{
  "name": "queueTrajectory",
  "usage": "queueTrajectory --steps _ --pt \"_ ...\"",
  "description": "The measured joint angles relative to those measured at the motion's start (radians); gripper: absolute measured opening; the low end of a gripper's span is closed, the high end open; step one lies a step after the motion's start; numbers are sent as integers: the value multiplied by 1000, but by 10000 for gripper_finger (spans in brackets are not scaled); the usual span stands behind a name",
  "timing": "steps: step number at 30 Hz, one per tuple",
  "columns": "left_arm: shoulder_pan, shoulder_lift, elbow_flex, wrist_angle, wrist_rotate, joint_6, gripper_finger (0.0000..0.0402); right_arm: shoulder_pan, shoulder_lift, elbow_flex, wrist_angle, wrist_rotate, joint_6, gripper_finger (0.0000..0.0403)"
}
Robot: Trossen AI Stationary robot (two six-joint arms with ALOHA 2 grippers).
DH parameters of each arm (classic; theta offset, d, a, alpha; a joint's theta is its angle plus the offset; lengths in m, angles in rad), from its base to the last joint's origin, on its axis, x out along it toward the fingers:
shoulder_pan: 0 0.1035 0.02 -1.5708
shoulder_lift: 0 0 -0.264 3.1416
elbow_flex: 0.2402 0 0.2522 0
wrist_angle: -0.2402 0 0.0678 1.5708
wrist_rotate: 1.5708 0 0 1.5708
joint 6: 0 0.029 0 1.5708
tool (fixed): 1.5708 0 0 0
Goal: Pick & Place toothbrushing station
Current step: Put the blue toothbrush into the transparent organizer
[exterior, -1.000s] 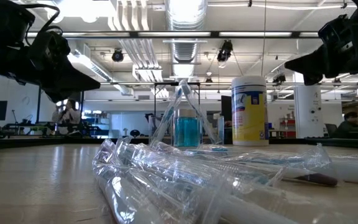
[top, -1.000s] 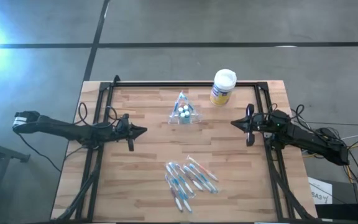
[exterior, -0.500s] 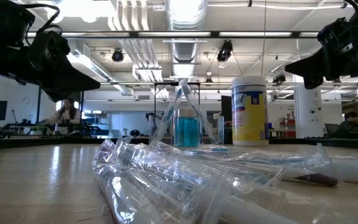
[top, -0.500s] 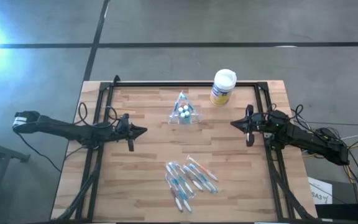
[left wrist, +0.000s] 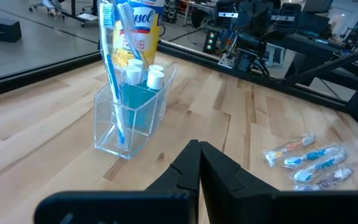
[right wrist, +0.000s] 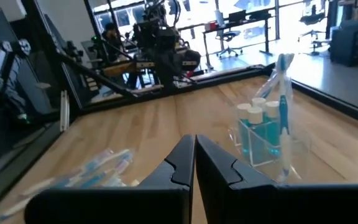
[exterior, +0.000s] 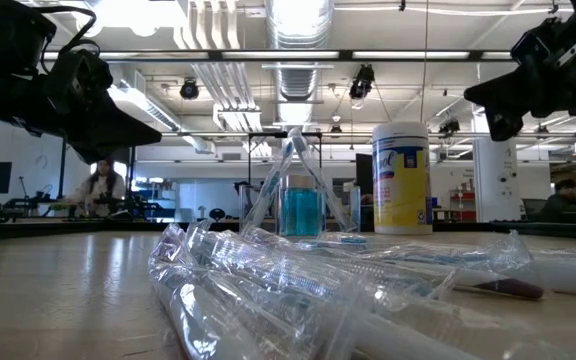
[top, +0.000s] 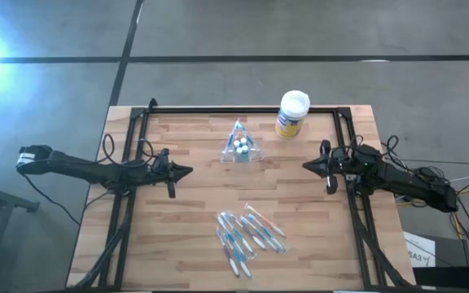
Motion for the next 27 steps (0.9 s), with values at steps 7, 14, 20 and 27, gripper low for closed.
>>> queueTrajectory --steps 7,14,20,27 --pt "0 0 0 0 0 14 10 172 66 52 -10 220 6 9" --pt "0 0 0 1 28 20 10 287 263 210 -129 423 -4 8" --pt "0 0 0 0 30 21 10 343 493 339 -136 423 -2 8" --pt "0 0 0 0 32 15 10 380 808 476 -151 420 4 19"
